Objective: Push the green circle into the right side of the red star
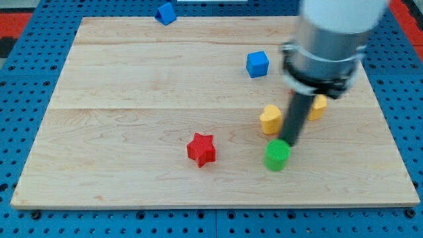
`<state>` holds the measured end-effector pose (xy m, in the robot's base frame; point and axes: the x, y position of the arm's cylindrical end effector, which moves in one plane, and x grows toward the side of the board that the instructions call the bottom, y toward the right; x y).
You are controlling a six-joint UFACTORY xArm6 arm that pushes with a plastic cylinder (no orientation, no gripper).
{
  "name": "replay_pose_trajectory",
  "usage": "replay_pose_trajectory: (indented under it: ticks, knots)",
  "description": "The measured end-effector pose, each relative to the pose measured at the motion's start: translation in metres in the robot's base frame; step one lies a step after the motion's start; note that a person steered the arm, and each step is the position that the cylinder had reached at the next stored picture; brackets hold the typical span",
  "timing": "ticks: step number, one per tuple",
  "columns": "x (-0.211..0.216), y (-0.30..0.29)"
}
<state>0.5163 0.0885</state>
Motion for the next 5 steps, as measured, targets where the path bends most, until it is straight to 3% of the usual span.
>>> replay_pose_trajectory:
  ticks: [1, 2, 3, 4, 5]
  knots:
    - [0.001, -0.011]
    - [0.002, 0.049]
    - [0.031, 0.083]
    - [0.073, 0.025]
    - [0.056, -0.010]
